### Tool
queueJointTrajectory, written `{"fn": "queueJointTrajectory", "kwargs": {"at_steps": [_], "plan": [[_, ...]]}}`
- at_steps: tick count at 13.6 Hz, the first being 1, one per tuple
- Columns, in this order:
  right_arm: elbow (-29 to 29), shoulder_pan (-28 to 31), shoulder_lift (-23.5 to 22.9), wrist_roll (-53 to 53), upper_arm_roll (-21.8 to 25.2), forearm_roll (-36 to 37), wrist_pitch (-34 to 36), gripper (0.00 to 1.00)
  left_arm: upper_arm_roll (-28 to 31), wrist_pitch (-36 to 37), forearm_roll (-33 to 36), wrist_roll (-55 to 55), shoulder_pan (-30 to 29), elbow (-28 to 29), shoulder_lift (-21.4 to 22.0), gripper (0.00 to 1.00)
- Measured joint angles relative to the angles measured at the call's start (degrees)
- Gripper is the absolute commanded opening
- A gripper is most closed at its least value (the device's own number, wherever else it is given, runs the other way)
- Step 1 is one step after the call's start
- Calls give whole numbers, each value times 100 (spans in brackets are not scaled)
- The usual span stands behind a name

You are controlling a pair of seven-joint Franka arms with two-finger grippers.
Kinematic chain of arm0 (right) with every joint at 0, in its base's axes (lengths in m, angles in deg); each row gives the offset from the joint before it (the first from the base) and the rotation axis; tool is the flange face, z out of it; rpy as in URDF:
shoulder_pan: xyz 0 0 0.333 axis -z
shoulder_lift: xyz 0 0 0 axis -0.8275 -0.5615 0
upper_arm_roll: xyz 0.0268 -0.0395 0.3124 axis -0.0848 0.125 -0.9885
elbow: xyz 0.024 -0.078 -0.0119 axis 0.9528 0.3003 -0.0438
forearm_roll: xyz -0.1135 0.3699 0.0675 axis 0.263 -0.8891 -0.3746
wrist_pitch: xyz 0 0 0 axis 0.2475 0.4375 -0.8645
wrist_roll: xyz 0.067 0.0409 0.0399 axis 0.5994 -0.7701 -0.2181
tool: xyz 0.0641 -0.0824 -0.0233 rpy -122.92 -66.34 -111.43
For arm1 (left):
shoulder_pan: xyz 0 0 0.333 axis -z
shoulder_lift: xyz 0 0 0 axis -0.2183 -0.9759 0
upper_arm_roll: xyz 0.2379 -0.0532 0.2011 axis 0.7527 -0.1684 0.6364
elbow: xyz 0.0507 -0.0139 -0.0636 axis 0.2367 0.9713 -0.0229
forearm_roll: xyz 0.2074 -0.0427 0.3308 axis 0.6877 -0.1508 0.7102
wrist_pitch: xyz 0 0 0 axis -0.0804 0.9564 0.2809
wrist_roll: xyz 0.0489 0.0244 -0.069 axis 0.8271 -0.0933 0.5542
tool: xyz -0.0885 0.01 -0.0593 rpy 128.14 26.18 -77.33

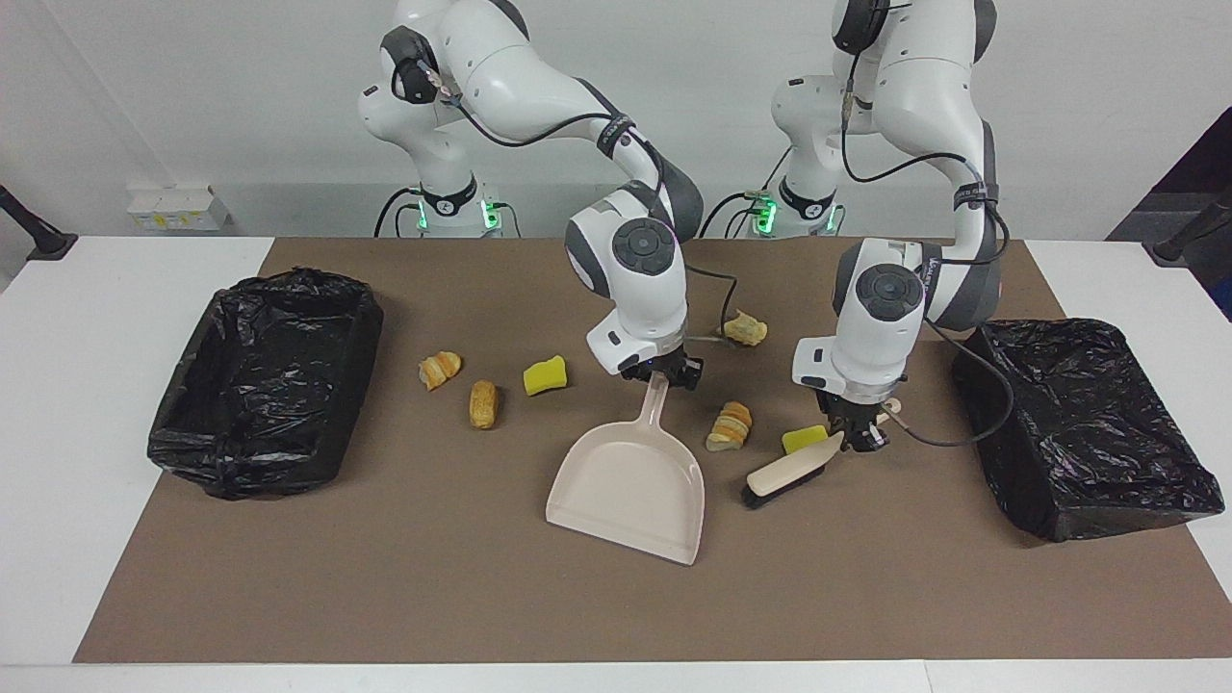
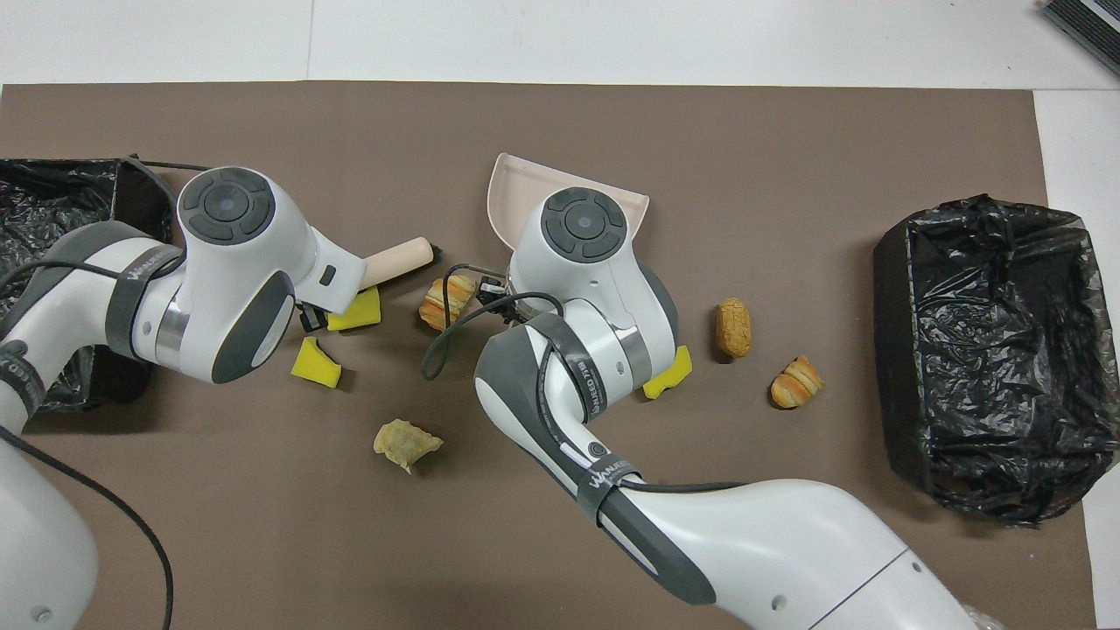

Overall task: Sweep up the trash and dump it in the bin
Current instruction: 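Lift the brush with the left gripper while the right gripper positions the dustpan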

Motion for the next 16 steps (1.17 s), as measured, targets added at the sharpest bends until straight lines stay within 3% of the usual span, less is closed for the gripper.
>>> {"fn": "queueJointTrajectory", "kwargs": {"at_steps": [1, 3, 8, 9, 10, 13, 16], "plan": [[67, 24, 45, 0, 0, -24, -25, 92, -40, 47, 0, 0, 1, 183, 155, 0], [94, 55, 99, -1, 1, -62, -27, 92, -145, 236, 0, 3, 2, 387, 371, 0], [145, 93, 119, -1, 1, -120, -255, 73, -300, 626, -28, 1224, 3, 434, 791, 0], [159, 94, 119, -4, 1, -173, -294, 45, -301, 911, -28, 1602, 2, 435, 917, 0], [183, 93, 119, -17, 0, -226, -379, 0, -296, 1196, -29, 1926, -3, 438, 1039, 0], [202, 95, 122, -53, 1, -293, -438, 0, -277, 1647, -32, 2956, -43, 678, 1414, 0], [172, 105, 141, -60, 1, -296, -339, 0, -247, 1643, -39, 5150, -85, 1569, 1961, 0]]}}
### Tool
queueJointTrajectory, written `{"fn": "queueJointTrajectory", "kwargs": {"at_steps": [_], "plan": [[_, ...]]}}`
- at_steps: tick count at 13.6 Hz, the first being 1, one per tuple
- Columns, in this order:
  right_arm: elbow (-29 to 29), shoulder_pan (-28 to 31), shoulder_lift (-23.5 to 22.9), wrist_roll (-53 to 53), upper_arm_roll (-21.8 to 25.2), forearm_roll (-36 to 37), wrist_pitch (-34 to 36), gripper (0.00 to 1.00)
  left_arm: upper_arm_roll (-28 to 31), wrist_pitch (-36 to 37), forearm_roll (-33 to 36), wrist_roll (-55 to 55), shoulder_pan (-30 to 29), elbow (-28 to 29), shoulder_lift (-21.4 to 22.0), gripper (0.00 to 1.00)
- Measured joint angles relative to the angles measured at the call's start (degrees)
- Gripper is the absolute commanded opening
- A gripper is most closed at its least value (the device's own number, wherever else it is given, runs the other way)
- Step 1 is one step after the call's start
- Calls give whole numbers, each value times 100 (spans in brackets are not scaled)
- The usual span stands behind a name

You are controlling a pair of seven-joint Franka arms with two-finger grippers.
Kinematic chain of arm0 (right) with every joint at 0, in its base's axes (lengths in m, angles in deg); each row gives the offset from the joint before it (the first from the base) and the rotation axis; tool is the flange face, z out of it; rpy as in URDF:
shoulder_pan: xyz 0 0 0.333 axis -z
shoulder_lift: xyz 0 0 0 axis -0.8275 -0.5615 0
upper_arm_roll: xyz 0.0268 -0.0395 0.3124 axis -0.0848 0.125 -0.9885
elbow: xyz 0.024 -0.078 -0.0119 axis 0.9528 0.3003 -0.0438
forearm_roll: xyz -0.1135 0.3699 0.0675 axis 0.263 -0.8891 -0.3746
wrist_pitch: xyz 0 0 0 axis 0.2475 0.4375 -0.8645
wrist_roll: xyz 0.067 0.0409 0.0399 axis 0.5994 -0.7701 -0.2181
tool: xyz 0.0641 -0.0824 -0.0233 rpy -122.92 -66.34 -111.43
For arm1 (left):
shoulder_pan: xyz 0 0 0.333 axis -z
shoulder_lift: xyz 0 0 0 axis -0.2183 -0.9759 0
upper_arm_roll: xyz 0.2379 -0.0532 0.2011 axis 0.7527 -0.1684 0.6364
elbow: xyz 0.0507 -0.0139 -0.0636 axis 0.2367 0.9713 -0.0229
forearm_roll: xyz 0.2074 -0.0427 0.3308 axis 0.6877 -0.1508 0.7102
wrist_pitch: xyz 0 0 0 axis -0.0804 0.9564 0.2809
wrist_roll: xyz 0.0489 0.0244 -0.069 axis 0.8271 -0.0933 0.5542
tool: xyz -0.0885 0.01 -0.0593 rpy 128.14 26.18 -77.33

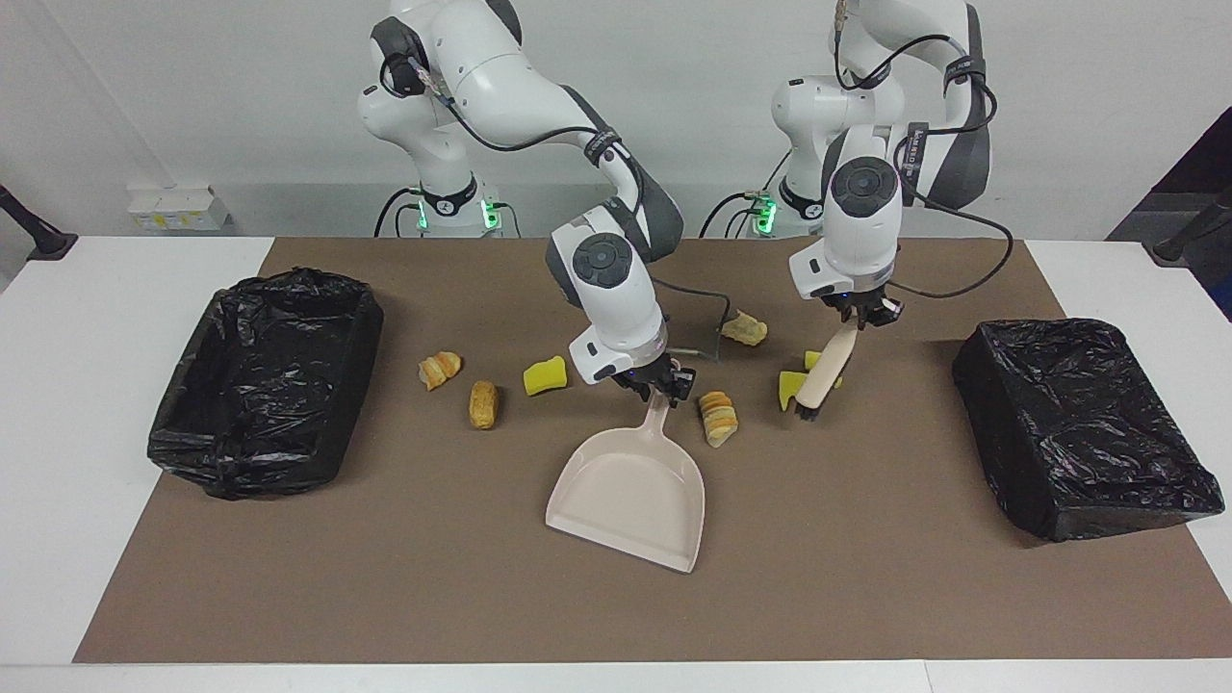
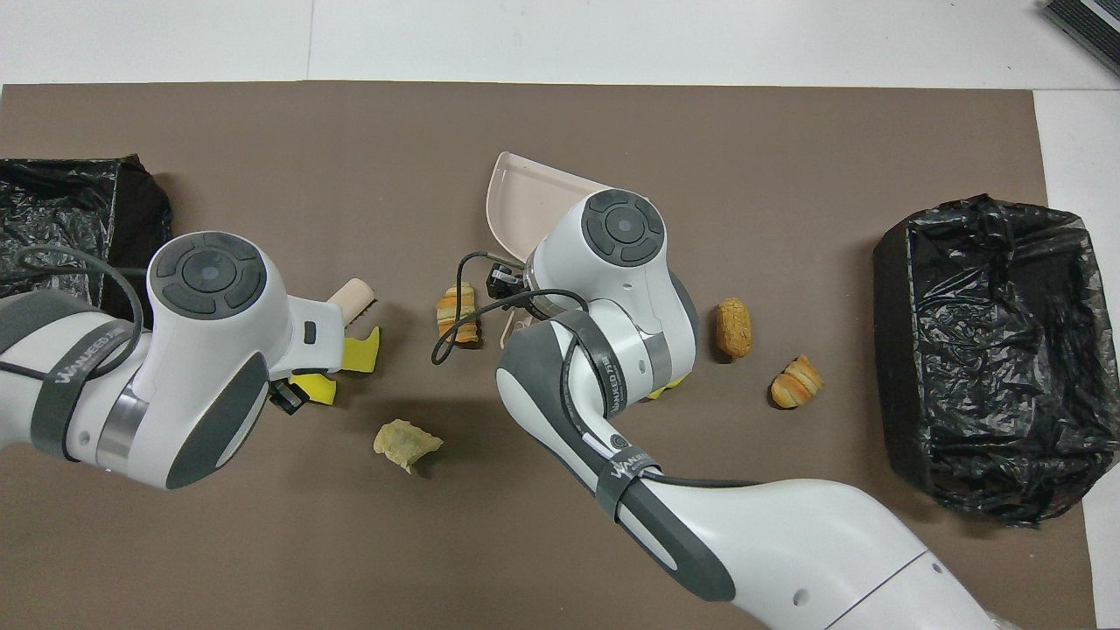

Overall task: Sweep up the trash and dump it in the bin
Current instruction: 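Lift the brush with the left gripper while the right gripper positions the dustpan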

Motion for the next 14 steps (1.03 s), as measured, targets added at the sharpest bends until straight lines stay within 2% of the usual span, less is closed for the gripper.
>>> {"fn": "queueJointTrajectory", "kwargs": {"at_steps": [1, 4, 7, 10, 14], "plan": [[-36, 16, 13, -43, 3, 1, 124, 0, 10, -5, -37, 663, -22, 235, 149, 0], [-197, 83, 144, -382, 39, 67, 664, 0, 15, -55, -504, 1701, -74, 602, 325, 0], [-318, 265, 626, -1295, 48, 505, 1477, 0, 0, -550, -1110, 2328, -72, 813, 320, 0], [-292, 636, 1163, -3329, 51, 761, 2291, 0, -90, -1053, -1614, 2814, -1, 871, 208, 0], [38, 1071, 1234, -6395, 54, 1426, 2399, 0, -542, -1204, -2265, 3246, 205, 868, 138, 0]]}}
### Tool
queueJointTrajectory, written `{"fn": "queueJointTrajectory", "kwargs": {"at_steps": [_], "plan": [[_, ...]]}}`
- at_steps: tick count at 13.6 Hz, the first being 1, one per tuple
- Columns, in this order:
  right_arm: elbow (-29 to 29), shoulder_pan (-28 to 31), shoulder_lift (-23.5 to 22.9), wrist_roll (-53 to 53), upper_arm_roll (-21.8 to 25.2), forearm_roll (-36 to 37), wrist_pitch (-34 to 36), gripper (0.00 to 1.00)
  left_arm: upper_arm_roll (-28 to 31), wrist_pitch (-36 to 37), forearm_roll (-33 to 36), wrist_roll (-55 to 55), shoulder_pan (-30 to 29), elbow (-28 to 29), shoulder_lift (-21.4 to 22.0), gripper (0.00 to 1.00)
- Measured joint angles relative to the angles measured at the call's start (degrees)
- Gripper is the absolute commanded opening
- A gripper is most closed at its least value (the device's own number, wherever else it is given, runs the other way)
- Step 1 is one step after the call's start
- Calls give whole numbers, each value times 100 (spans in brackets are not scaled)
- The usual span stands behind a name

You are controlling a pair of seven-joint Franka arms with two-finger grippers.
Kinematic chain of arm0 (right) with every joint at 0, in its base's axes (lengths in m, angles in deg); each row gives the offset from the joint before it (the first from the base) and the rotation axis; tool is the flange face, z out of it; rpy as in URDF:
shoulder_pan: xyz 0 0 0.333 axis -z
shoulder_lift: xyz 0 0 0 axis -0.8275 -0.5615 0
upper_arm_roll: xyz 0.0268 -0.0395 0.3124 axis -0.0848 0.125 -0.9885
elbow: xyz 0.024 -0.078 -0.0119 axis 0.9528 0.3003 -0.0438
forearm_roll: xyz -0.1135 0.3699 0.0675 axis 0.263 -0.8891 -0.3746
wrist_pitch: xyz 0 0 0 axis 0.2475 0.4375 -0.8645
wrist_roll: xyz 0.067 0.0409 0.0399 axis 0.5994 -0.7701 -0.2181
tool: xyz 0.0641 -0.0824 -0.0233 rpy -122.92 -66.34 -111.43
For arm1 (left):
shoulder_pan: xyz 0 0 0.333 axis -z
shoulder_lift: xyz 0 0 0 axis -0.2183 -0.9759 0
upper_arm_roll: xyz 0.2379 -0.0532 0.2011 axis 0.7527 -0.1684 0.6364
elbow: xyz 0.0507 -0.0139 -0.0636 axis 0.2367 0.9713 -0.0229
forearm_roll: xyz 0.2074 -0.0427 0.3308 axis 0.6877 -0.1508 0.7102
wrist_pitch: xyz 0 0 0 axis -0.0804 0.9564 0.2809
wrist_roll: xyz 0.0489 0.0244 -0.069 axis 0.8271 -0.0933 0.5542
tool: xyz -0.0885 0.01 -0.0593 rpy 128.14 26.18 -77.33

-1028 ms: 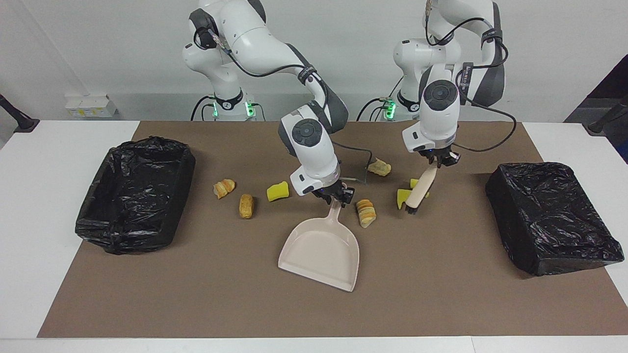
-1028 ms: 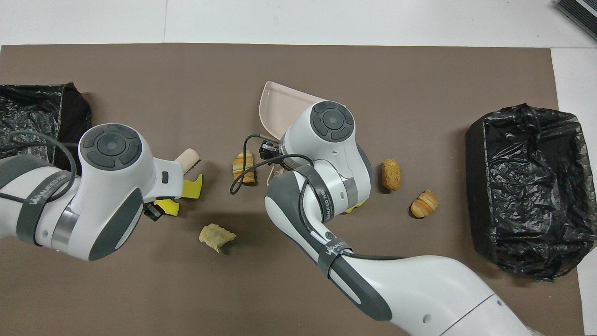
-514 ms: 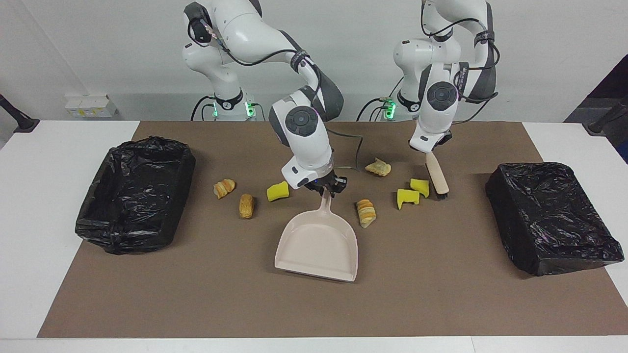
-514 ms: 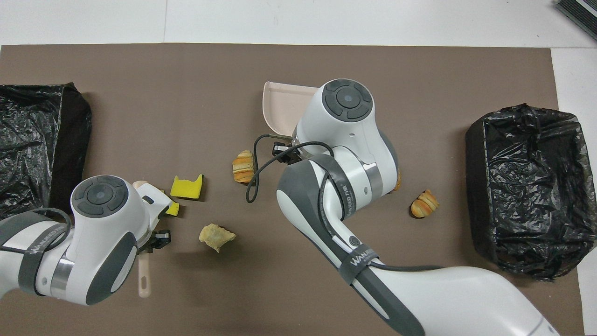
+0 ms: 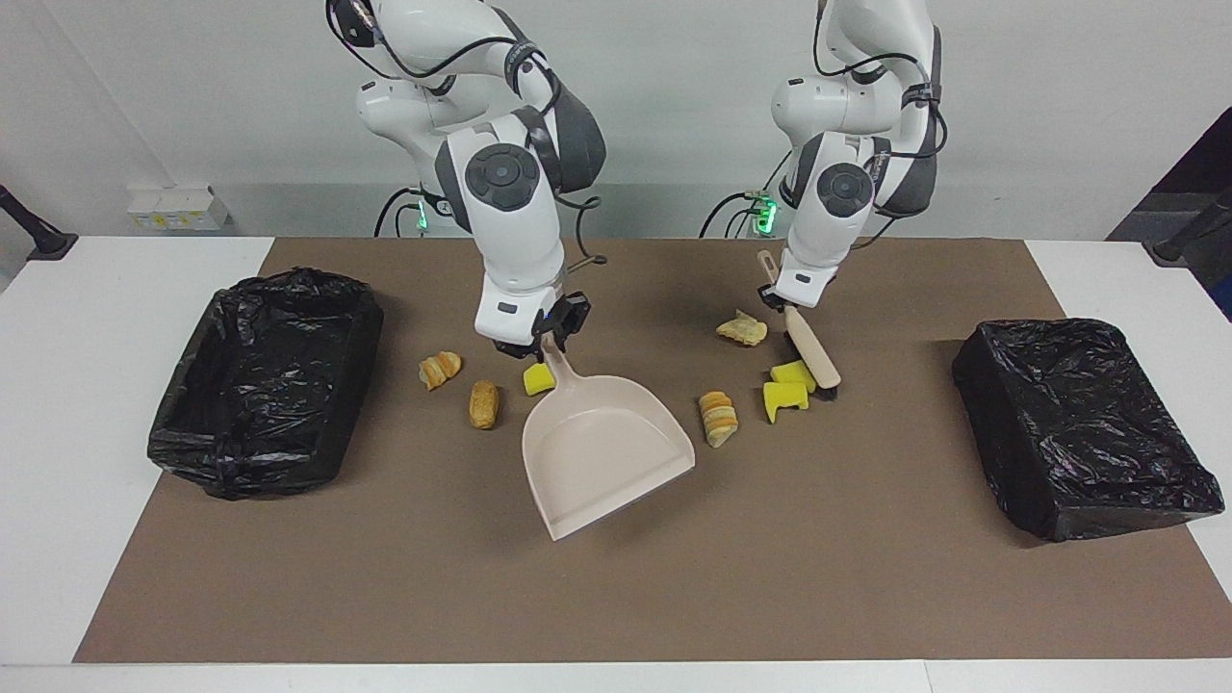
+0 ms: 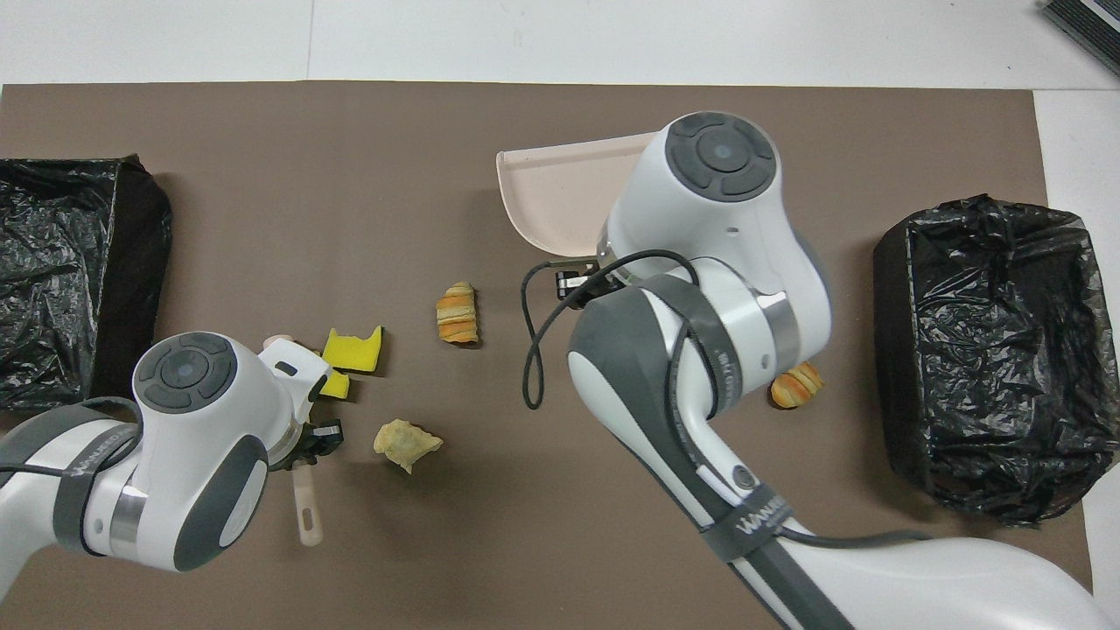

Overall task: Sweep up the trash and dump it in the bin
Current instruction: 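Sweep sponge and bread pieces into the dustpan with the left gripper's brush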

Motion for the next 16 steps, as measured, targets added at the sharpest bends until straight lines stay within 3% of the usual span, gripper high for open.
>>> {"fn": "queueJointTrajectory", "kwargs": {"at_steps": [6, 11, 16], "plan": [[162, -70, -430, -2741, -27, 429, -592, 0, -443, -42, -385, 872, 37, -253, -19, 0], [213, -455, -711, -3383, -36, 657, -932, 0, -379, 1071, -384, 1151, -85, -375, 12, 0], [216, -470, -712, -4218, -28, 692, -923, 0, -664, 649, -485, 2749, -68, -310, 41, 0]]}}
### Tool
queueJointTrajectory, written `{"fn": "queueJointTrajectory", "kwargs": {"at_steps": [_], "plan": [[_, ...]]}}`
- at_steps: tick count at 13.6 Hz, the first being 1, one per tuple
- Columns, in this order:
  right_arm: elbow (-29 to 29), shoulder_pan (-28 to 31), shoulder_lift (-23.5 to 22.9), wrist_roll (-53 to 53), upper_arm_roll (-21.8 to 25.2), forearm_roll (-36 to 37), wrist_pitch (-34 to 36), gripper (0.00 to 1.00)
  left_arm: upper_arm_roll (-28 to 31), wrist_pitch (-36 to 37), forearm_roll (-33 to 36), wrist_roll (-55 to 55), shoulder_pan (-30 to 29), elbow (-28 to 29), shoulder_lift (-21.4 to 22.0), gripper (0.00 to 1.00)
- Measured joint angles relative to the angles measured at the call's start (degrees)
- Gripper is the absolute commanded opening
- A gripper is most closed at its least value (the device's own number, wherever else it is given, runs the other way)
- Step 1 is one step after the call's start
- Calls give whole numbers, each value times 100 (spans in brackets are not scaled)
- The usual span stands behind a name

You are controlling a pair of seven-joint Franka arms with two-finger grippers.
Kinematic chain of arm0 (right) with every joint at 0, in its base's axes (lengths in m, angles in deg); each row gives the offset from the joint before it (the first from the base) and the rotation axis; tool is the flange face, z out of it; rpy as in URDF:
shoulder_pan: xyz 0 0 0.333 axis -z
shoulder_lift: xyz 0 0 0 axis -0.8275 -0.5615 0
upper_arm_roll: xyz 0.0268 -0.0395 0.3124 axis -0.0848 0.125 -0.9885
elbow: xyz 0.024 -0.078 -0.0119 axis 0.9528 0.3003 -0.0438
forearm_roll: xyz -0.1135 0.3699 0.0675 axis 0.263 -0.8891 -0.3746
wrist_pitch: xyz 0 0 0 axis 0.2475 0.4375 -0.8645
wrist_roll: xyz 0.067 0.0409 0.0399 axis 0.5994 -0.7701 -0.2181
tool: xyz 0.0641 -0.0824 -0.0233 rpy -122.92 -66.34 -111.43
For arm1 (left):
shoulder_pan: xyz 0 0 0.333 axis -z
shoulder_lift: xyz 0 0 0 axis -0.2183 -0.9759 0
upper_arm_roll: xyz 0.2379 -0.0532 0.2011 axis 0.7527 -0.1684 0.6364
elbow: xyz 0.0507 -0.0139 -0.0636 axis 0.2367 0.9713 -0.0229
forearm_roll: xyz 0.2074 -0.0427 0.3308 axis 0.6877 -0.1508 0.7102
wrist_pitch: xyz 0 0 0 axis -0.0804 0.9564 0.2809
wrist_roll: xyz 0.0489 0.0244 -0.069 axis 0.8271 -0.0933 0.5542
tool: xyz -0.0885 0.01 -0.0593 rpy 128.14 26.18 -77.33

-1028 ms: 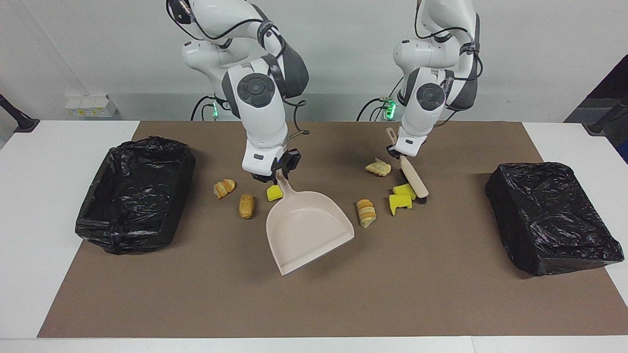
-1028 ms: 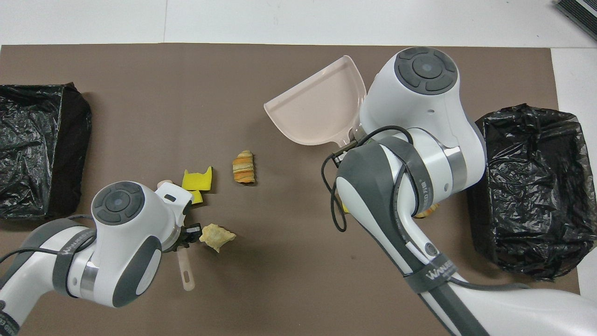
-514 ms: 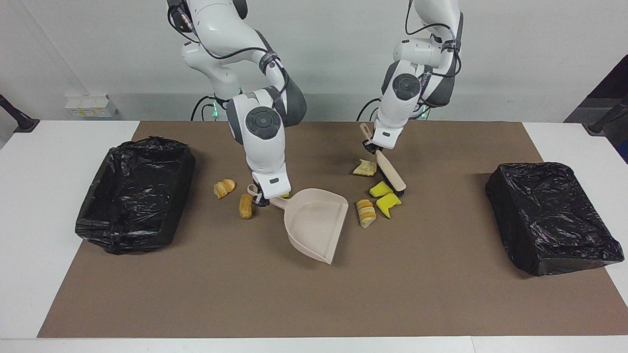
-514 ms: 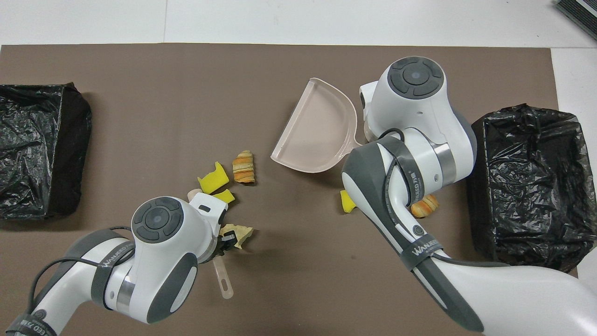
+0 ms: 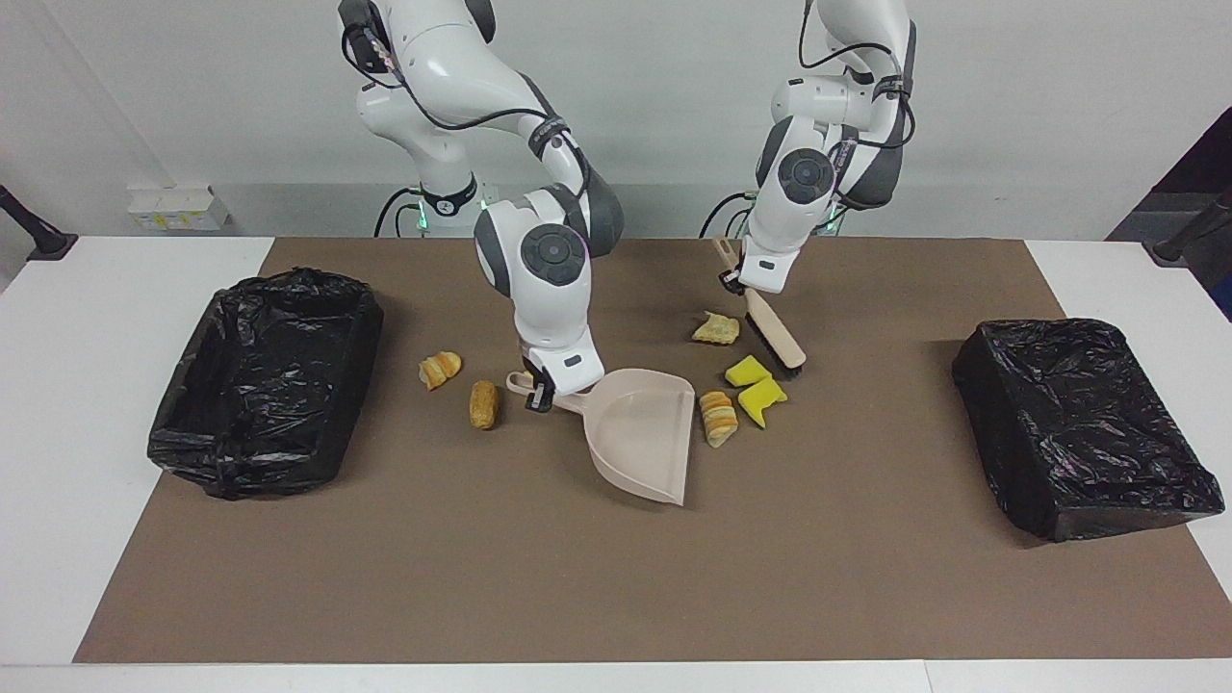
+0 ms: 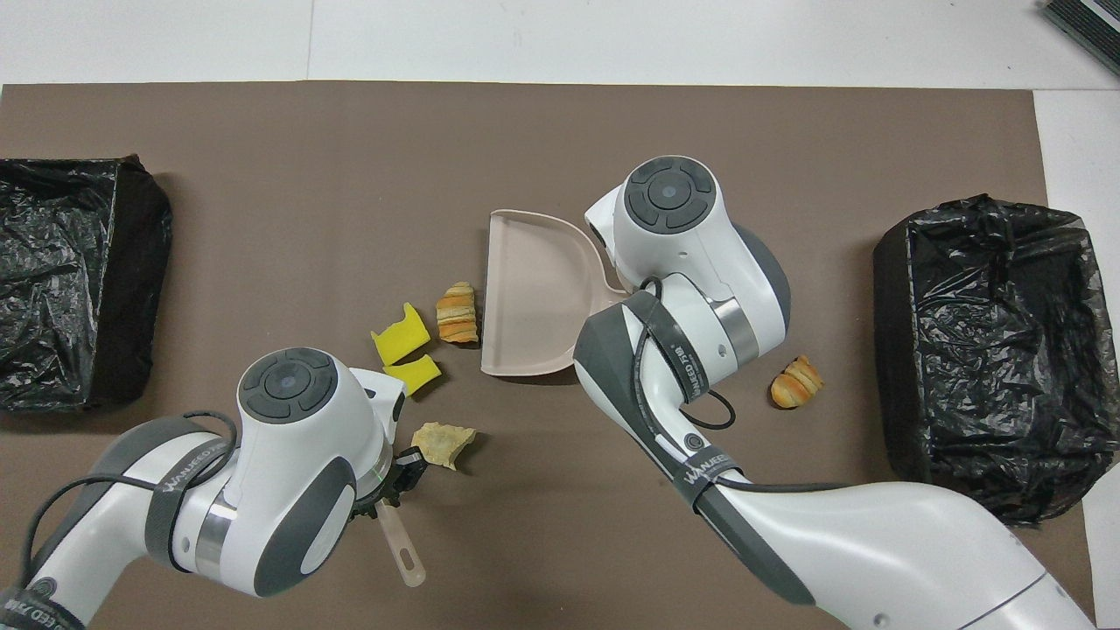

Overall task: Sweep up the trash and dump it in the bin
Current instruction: 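Sweep sponge and bread pieces into the dustpan with the left gripper's brush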

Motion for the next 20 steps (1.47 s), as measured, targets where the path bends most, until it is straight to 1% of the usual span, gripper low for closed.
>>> {"fn": "queueJointTrajectory", "kwargs": {"at_steps": [2, 4, 7, 9, 10, 12, 17, 20], "plan": [[20, -6, 1, -139, -2, 96, 6, 0, -14, -832, -38, 707, 56, 72, -182, 0], [47, -37, 1, -134, -7, 151, 43, 0, -19, -1393, -49, 1050, 98, 22, -513, 0], [32, -99, 31, 50, -7, 148, 435, 0, 34, -1506, -49, 1148, 89, -335, -836, 0], [2, -91, 62, 96, -8, 122, 672, 0, 58, -1446, -21, 1130, 19, -690, -1058, 0], [-2, -73, 65, 96, -7, 105, 732, 0, 71, -1294, 46, 1025, -6, -841, -1162, 0], [2, -47, 62, 81, -7, 79, 766, 0, 68, -1120, 139, 593, -42, -937, -1266, 0], [10, 41, 26, 19, -5, -240, 766, 0, 82, -995, 150, -1219, -180, -936, -1272, 0], [10, 55, 26, 19, -5, -328, 766, 0, 86, -942, 157, -2068, -252, -923, -1269, 0]]}}
